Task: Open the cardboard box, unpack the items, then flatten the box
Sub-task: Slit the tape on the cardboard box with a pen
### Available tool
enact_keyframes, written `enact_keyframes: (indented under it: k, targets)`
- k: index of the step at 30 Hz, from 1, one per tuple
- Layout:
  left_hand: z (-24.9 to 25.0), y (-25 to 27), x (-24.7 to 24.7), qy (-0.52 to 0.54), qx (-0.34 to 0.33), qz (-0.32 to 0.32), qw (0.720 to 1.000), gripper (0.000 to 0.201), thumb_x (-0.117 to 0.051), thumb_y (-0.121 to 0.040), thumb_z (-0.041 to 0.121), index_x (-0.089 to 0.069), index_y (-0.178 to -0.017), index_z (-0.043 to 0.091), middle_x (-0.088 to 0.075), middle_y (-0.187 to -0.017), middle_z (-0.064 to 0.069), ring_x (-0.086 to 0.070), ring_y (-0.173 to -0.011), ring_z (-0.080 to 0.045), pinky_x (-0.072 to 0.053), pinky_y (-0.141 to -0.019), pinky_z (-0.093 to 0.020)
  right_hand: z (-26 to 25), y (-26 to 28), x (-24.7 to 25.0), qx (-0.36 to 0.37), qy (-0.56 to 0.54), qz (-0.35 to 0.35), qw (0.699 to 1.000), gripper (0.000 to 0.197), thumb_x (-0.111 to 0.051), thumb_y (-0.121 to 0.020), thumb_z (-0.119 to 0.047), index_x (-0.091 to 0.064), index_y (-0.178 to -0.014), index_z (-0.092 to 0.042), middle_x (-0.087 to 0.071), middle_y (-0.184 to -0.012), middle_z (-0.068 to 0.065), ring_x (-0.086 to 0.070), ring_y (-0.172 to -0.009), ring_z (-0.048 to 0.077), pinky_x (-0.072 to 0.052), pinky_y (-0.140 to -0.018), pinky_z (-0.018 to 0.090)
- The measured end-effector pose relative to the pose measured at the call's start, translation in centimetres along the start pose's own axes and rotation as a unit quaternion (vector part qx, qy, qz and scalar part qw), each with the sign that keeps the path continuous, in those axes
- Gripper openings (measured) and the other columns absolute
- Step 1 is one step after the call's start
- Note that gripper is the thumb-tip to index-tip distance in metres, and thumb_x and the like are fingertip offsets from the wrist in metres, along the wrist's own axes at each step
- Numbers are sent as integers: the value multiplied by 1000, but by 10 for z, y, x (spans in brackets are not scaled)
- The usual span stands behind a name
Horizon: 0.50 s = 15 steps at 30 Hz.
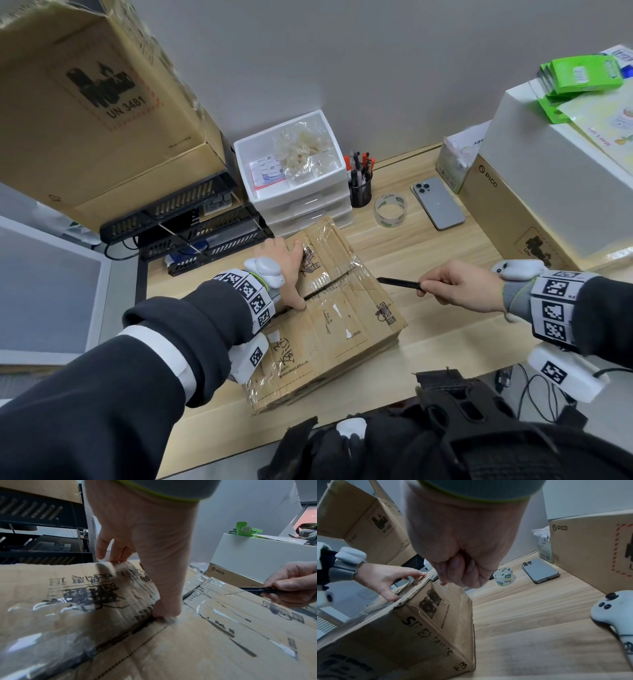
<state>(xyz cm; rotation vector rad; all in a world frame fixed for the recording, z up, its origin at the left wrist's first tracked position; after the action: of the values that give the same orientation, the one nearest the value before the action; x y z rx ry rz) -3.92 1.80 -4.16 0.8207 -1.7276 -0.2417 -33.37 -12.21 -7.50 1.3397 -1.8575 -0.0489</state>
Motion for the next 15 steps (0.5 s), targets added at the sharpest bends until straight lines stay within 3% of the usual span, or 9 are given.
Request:
enact_keyframes:
  k: [3, 8, 12, 15]
  targets:
    - [0, 1, 0, 2, -4, -1, 1000, 121, -79, -50, 73, -27, -143, 15, -44, -125, -14, -44, -114, -30, -46, -94, -42, 4, 4, 1, 2, -5, -12, 1000, 26, -48, -101, -29, -72, -91, -26, -55, -52, -11, -41, -42, 3, -34, -49, 15]
    - [-4, 4, -3, 12, -18, 22, 1000, 121, -78, -49, 73, -27, -144, 16, -45, -122, -13, -45, -110, -29, -48, -91, -42, 13, 6, 5, -16, -38, 0, 999, 29, -45, -102, -30, -70, -91, -22, -54, -55, -9, -41, -45, 5, -37, -54, 23]
    - [-8, 9, -5, 27, -31, 41, 998, 119, -77, -48, 71, -29, -142, 15, -45, -120, -13, -45, -106, -27, -49, -85, -39, 17, 0, 2, -70, -158, 29, 985, 33, -37, -105, -27, -61, -89, -10, -50, -60, 0, -39, -51, 14, -35, -52, 24]
    - [-8, 11, 0, 36, -28, 35, 998, 108, -78, -49, 70, -37, -132, 14, -47, -118, -12, -46, -104, -26, -49, -80, -38, 14, -6, -5, -125, -197, 26, 972, 32, -43, -102, -36, -53, -87, -10, -50, -62, 2, -39, -48, 16, -31, -48, 25]
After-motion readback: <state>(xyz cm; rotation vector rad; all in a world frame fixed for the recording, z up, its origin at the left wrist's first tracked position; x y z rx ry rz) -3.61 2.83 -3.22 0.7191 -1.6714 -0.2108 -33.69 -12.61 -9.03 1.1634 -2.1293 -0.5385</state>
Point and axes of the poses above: each hand's wrist, its own y-axis away from the middle knuckle, its own x-axis out of the back of the hand, z = x × y, the point moved 1 cm from there along -y, towards the middle knuckle
